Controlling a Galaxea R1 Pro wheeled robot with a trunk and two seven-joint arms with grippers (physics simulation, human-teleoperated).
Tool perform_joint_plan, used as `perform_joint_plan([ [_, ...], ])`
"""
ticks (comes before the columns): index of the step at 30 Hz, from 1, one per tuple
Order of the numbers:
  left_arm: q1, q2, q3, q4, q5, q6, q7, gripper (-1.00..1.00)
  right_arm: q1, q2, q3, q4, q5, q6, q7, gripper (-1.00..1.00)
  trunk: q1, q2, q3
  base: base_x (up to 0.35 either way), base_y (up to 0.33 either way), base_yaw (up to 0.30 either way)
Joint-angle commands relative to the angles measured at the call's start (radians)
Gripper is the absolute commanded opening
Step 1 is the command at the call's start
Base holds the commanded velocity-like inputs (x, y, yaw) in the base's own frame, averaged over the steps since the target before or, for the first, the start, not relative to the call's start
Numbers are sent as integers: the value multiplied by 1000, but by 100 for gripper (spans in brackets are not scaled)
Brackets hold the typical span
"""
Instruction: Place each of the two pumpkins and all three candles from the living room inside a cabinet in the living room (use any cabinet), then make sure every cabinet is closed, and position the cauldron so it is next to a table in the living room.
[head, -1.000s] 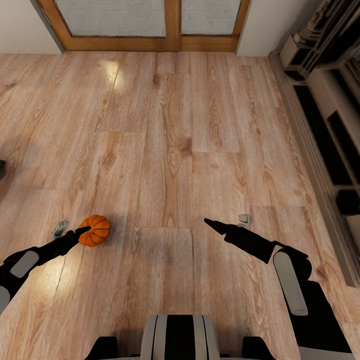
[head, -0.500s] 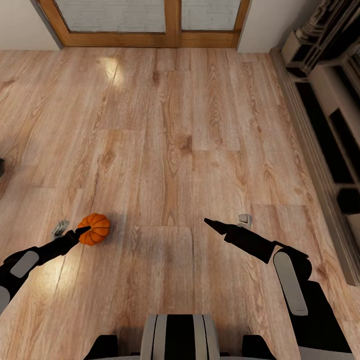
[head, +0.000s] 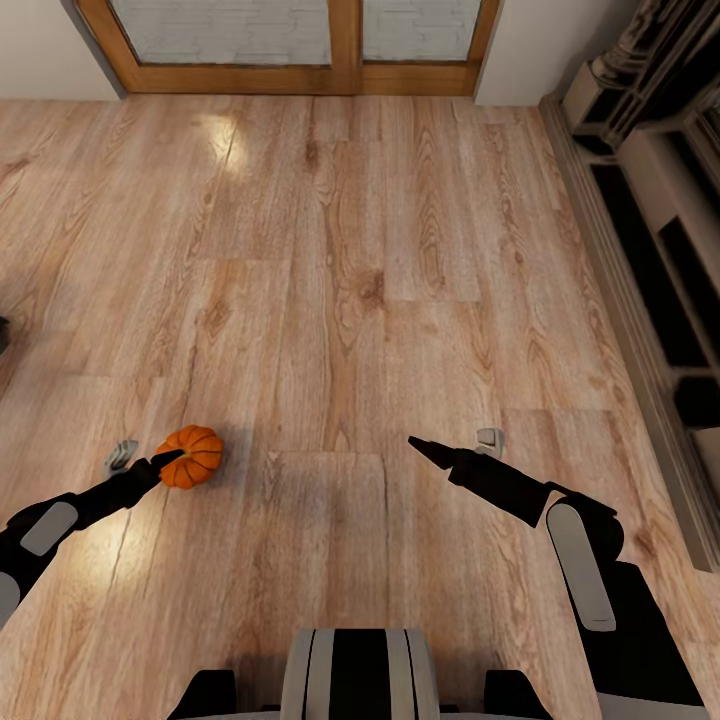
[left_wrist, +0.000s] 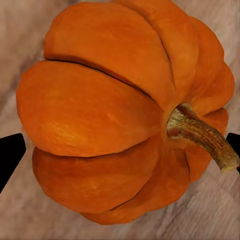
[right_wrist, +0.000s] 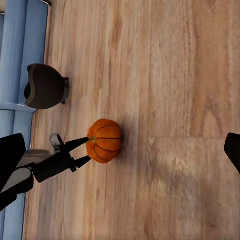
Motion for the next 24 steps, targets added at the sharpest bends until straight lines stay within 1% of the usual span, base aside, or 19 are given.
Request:
perform_joint_plan([
  [1, -1, 1, -7, 0, 10, 3, 0, 100, 0, 0, -1, 0, -2, 6, 2, 100, 0, 0, -4, 0, 0, 0],
  [4, -1, 1, -7, 1, 10, 3, 0, 100, 0, 0, -1, 0, -2, 6, 2, 100, 2, -1, -16, 0, 0, 0],
  [23, -1, 1, -7, 0, 11, 1, 0, 100, 0, 0, -1, 0, -2, 6, 3, 100, 2, -1, -16, 0, 0, 0],
  [24, -1, 1, -7, 0, 11, 1, 0, -100, 0, 0, -1, 0, -2, 6, 3, 100, 2, -1, -16, 0, 0, 0],
])
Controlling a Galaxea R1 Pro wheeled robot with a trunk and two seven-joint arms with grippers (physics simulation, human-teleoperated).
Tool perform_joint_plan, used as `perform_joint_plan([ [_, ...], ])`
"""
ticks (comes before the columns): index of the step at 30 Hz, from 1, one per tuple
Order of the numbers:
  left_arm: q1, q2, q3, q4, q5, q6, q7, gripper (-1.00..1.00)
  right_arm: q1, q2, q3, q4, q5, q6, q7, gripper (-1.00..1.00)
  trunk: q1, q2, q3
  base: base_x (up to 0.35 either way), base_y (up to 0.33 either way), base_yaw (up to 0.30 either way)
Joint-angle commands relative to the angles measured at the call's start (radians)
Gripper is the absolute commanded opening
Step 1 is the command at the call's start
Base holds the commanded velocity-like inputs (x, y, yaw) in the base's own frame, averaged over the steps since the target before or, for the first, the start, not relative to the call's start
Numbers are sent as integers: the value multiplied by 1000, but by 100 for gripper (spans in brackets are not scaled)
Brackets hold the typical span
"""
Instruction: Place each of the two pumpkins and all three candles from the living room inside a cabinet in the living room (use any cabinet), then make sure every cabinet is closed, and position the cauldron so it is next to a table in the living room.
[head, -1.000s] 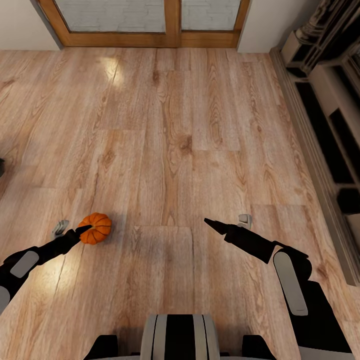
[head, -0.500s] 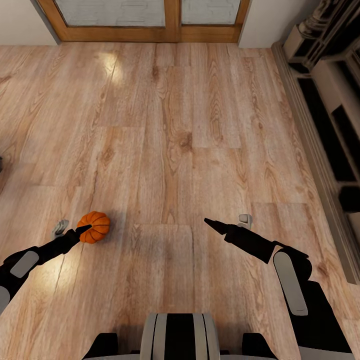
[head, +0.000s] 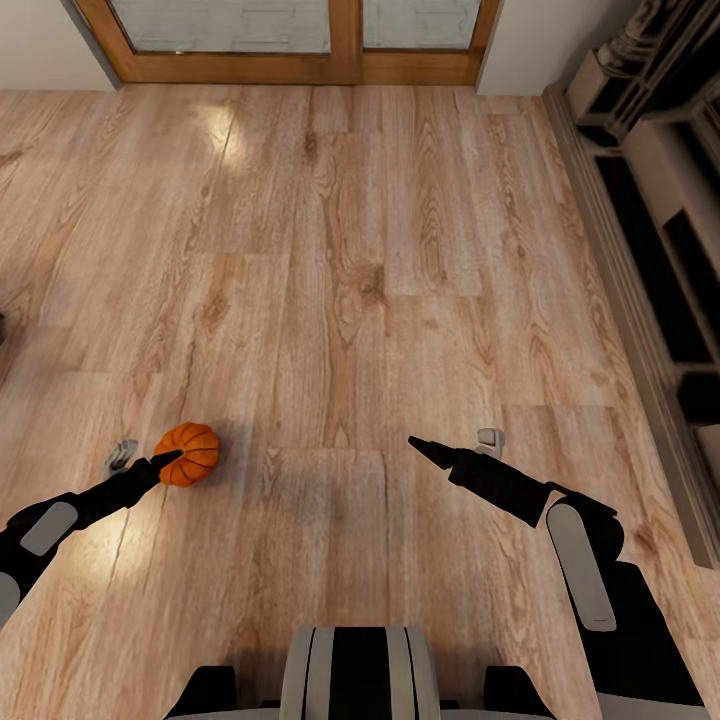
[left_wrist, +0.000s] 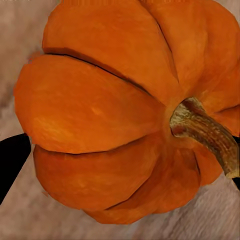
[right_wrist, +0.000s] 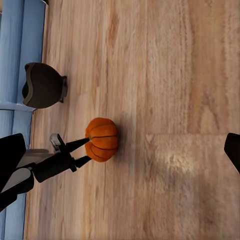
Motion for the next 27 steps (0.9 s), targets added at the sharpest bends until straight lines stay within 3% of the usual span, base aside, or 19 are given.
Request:
perform_joint_plan([
  [1, 0, 1, -7, 0, 10, 2, -1, -100, 0, 0, -1, 0, -2, 6, 2, 100, 0, 0, -1, 0, 0, 0],
  [27, 0, 1, -6, 0, 10, 2, -2, -100, 0, 0, -1, 0, -2, 6, 3, 100, 0, 0, -1, 0, 0, 0],
])
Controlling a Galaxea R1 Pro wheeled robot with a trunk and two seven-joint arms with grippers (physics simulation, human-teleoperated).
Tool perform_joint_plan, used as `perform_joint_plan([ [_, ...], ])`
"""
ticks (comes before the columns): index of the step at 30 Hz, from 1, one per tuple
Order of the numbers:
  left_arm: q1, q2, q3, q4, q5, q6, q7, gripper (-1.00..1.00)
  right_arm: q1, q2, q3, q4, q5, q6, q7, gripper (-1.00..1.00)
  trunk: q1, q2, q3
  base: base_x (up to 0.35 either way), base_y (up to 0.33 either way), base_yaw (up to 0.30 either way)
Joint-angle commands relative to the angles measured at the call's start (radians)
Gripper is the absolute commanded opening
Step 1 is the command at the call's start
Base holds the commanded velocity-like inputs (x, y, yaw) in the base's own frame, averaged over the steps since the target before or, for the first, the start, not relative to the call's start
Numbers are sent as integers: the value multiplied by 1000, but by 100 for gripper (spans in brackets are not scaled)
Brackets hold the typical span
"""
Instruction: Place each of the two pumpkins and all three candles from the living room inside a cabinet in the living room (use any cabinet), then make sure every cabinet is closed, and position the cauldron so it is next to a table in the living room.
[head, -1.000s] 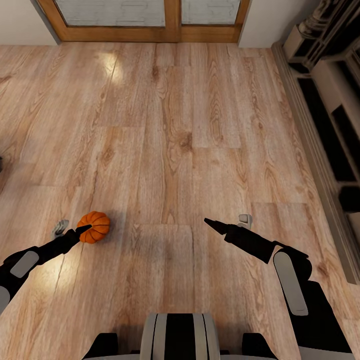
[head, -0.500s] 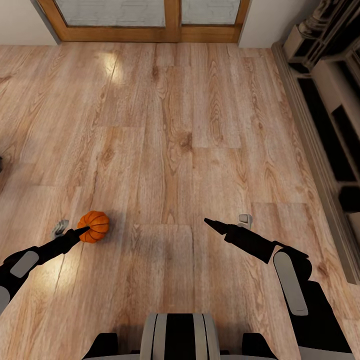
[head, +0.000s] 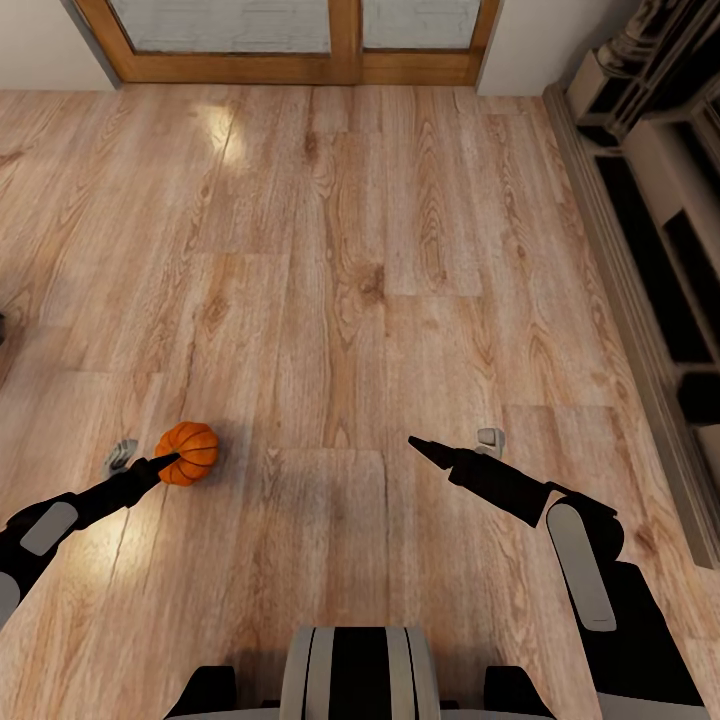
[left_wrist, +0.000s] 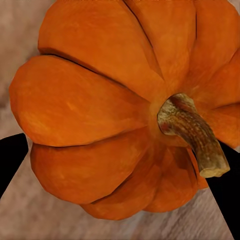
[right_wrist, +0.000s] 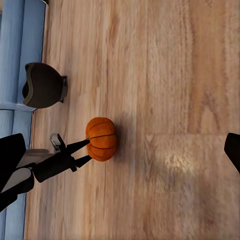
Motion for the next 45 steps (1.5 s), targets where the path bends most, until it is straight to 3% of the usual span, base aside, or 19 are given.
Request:
perform_joint_plan([
  [1, -1, 1, -7, 1, 8, 2, 0, -100, 0, 0, -1, 0, -2, 6, 2, 100, 0, 0, -1, 0, 0, 0],
  [7, -1, 1, -7, 0, 7, 2, -3, -100, 0, 0, -1, 0, -2, 6, 2, 100, 0, 0, -1, 0, 0, 0],
  [29, 1, 3, -8, -11, 8, 4, -74, -100, 0, 1, -1, 0, 0, 7, 1, 100, -10, 5, 85, 0, 0, 0],
  [32, 1, 3, -8, -61, 8, 5, -74, -100, 0, 1, 0, 0, 0, 10, -2, 100, -11, 6, 96, 0, 0, 0],
  [40, 16, 4, -6, -307, 8, 51, -62, -100, 0, 2, 5, 1, 10, 17, -14, 100, -15, 7, 127, 0, 0, 0],
  [45, 111, 10, -1, -509, 8, 116, -36, -100, 0, 4, 10, 1, 15, 20, -16, 100, -17, 9, 146, 0, 0, 0],
])
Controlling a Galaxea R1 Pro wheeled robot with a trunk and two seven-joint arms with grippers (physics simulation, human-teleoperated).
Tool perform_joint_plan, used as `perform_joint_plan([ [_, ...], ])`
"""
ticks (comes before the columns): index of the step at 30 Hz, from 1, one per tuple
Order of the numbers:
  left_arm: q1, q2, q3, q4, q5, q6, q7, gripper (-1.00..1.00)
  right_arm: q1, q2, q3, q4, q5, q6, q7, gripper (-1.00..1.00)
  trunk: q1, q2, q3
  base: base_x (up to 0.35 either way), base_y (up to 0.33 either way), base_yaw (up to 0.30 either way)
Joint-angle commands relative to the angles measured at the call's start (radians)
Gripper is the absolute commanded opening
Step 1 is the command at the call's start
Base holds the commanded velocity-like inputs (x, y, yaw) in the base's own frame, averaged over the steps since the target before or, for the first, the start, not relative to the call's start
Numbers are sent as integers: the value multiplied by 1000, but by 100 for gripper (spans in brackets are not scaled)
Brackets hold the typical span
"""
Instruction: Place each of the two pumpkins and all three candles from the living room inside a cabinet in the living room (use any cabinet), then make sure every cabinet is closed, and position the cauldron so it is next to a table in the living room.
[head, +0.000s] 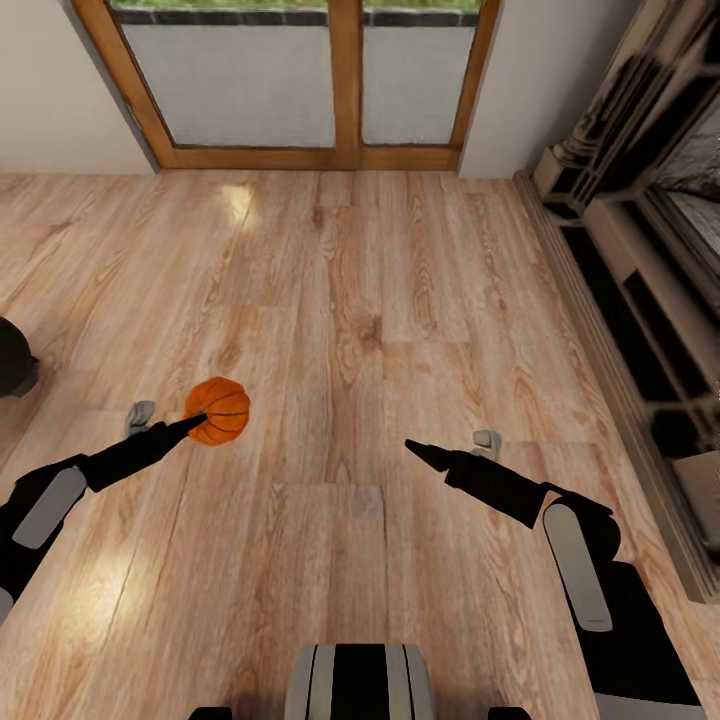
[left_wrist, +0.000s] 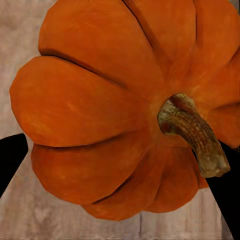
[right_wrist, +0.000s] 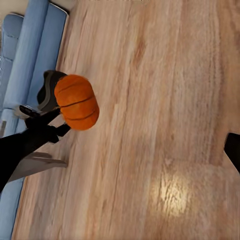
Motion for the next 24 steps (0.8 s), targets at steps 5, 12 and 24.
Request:
perform_joint_plan([
  [5, 113, -1, 3, -270, 12, 48, 185, -100, -1, 1, 2, 0, 1, 10, 1, 100, -2, 1, 19, 0, 0, 0],
  [12, 195, -1, 37, -449, 18, 57, 294, -100, 1, 3, 3, 0, 1, 7, 3, 100, -5, 3, 46, 0, 0, 0],
  [24, 221, -1, 150, -515, 14, 103, 307, -100, 5, 8, -6, 0, -9, 4, 5, 100, -11, 5, 92, 0, 0, 0],
])
